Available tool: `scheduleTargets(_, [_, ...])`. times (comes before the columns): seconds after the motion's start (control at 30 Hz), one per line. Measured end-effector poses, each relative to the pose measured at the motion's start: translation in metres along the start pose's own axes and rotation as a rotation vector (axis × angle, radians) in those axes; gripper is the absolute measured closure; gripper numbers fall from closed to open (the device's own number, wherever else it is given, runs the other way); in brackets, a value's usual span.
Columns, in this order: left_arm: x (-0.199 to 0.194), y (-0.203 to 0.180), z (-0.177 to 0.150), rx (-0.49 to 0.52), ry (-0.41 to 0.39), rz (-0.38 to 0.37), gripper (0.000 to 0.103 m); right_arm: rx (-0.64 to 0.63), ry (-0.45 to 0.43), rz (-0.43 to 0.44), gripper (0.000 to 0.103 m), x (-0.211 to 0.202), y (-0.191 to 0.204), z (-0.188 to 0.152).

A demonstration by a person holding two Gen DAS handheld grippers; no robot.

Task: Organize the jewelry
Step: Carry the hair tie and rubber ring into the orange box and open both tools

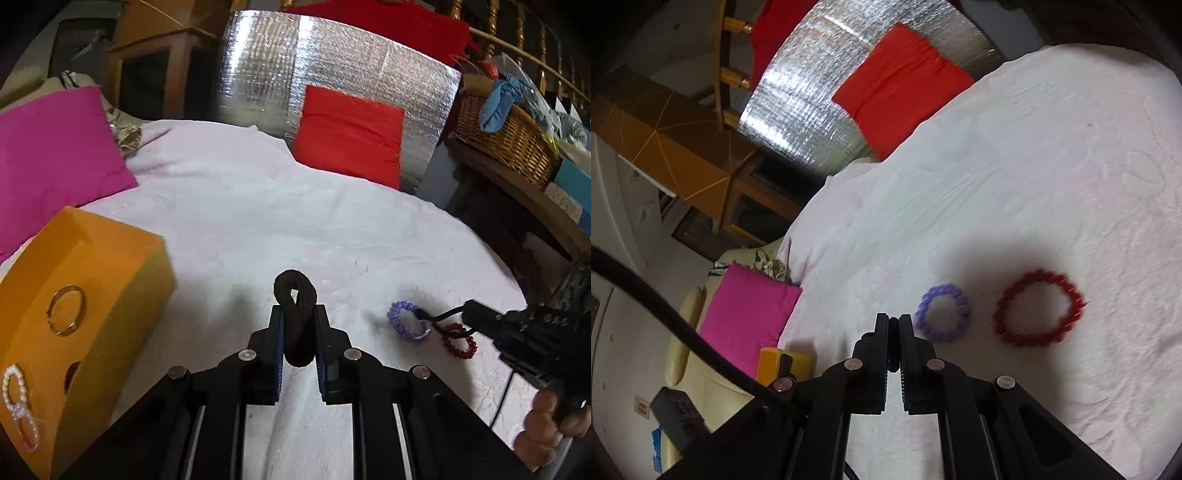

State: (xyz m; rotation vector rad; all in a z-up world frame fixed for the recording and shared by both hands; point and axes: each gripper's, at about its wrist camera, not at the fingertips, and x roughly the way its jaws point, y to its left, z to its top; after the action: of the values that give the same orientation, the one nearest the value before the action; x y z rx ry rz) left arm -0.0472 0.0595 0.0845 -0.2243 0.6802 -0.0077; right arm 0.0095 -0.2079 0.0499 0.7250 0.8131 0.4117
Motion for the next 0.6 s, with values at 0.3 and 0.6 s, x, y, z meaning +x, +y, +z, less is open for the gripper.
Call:
scheduleTargets(0.3, [-0.055,0.041,0.000,-0.060,-0.098,0.079,0.087,-0.110,0.052,0.005,0.097,0.016,0.038,-0.034])
scheduleTargets(0.6, [-0.075,0.114,-0.003,-0.171,-0.093,0.199,0.087,-0.209,0.079,0.035,0.097,0.034,0.096,-0.064])
